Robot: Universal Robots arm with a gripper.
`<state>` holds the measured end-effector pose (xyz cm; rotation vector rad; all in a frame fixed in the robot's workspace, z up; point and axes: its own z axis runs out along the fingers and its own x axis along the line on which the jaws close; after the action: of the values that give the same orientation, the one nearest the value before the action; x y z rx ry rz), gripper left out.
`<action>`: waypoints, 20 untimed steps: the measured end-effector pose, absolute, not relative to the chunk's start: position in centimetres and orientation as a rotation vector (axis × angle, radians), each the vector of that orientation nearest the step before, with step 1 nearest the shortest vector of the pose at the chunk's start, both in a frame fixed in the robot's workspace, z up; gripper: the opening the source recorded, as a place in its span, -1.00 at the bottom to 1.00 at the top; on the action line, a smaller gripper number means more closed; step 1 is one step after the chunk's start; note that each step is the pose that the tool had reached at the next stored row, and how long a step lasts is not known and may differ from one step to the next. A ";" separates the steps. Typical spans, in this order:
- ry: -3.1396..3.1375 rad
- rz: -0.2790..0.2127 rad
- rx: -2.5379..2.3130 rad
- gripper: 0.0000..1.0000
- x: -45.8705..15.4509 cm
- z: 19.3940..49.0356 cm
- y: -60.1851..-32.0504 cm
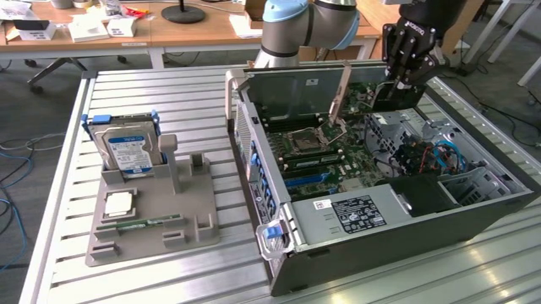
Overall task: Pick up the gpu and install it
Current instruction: 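Insert the gpu into the slot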
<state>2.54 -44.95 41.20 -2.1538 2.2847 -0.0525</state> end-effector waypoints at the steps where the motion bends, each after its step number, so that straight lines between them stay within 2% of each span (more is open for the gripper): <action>1: 2.285 -0.053 -2.154 -0.47 2.5 41.2 -45.0; 20: 2.284 -0.053 -2.154 -0.47 1.3 41.2 -45.0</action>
<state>1.30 -44.95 41.20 -2.1537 2.2844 -0.0528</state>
